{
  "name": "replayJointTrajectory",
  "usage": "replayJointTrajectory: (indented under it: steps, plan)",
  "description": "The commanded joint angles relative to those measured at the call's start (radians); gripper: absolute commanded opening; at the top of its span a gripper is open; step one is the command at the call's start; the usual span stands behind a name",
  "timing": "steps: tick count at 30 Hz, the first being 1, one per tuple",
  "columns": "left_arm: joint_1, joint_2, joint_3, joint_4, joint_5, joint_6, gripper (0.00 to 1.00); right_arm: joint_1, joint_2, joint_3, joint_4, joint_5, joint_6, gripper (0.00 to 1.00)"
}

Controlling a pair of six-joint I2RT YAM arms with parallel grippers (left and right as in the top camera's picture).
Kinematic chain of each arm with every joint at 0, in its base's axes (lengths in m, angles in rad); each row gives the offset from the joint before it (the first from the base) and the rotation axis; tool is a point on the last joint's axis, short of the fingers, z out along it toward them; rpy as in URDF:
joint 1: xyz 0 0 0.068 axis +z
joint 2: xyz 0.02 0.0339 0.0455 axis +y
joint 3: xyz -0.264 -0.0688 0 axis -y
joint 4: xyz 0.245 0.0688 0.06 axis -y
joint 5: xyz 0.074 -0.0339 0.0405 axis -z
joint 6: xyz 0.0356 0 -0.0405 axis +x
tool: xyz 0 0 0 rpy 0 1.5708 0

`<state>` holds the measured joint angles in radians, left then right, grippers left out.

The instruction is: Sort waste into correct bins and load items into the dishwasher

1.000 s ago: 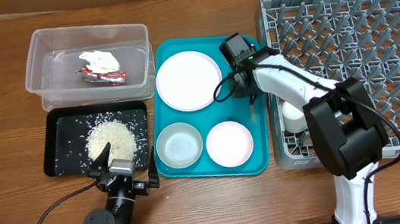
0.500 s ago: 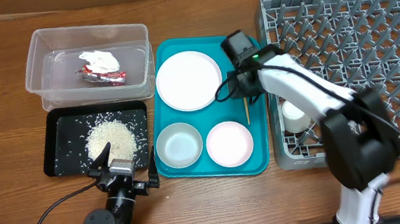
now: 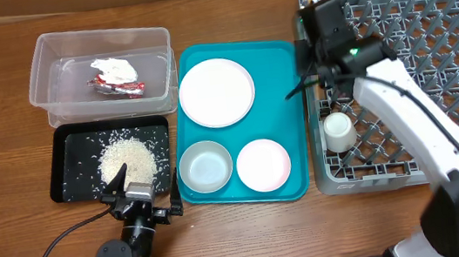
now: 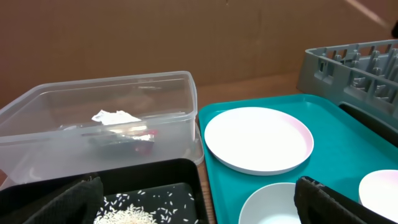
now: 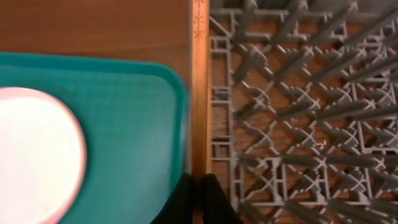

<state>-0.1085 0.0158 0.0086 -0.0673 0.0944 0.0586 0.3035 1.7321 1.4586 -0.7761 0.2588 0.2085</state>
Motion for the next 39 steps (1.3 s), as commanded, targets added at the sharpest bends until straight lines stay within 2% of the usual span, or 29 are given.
replayJointTrajectory:
  steps: [1, 3, 5, 6, 8, 10, 16, 19, 22, 23, 24, 32, 39]
  plan:
    - [0.006, -0.005, -0.004, -0.002, 0.006, -0.006, 1.0, -0.038, 0.071, 0.0, 0.005, -0.016, -0.061, 0.04]
    - [0.006, -0.005, -0.004, -0.002, 0.006, -0.006, 1.0, -0.052, 0.087, 0.0, 0.008, -0.018, -0.06, 0.04]
    - [0.006, -0.005, -0.004, -0.002, 0.006, -0.006, 1.0, -0.056, 0.081, 0.005, 0.005, -0.02, -0.06, 0.13]
    - [0.006, -0.005, -0.004, -0.002, 0.006, -0.006, 1.0, -0.056, 0.072, 0.013, -0.003, -0.02, -0.061, 0.25]
    - [0.006, -0.005, -0.004, -0.002, 0.006, -0.006, 1.0, -0.055, 0.049, 0.032, -0.027, -0.022, -0.06, 0.34]
    - [0.006, -0.005, -0.004, -0.002, 0.006, -0.006, 1.0, -0.044, 0.008, 0.055, -0.069, -0.036, -0.06, 0.39]
    - [0.006, -0.005, -0.004, -0.002, 0.006, -0.006, 1.0, 0.011, -0.208, 0.087, -0.169, -0.19, -0.06, 0.46]
    - [0.006, -0.005, -0.004, -0.002, 0.006, -0.006, 1.0, 0.064, -0.36, 0.087, -0.195, -0.22, -0.06, 0.57]
    - [0.006, -0.005, -0.004, -0.002, 0.006, -0.006, 1.0, 0.117, -0.492, 0.087, -0.221, -0.22, -0.06, 0.63]
    - [0.006, -0.005, -0.004, -0.002, 0.006, -0.006, 1.0, 0.134, -0.536, 0.087, -0.231, -0.22, -0.06, 0.7]
    - [0.006, -0.005, -0.004, -0.002, 0.006, -0.006, 1.0, 0.148, -0.579, 0.087, -0.239, -0.22, -0.06, 1.0]
    - [0.006, -0.005, -0.004, -0.002, 0.006, -0.006, 1.0, 0.169, -0.796, 0.087, -0.327, -0.22, -0.06, 1.0]
    - [0.006, -0.005, -0.004, -0.002, 0.006, -0.006, 1.0, 0.169, -0.846, 0.087, -0.454, -0.211, -0.06, 1.0]
